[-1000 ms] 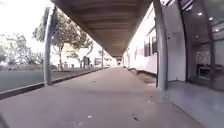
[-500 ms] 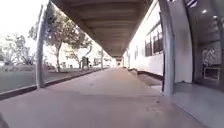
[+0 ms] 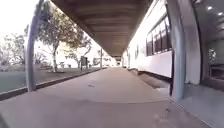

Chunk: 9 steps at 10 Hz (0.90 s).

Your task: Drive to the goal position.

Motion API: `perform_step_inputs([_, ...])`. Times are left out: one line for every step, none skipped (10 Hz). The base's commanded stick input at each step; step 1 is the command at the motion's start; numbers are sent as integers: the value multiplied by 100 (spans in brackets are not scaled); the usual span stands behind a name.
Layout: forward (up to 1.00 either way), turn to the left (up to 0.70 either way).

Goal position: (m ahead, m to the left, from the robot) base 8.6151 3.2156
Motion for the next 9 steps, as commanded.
perform_step_inputs([70,0])
perform_step_inputs([70,0])
perform_step_inputs([70,0])
perform_step_inputs([70,0])
perform_step_inputs([70,0])
perform_step_inputs([70,0])
perform_step_inputs([70,0])
perform_step_inputs([70,0])
perform_step_inputs([70,0])
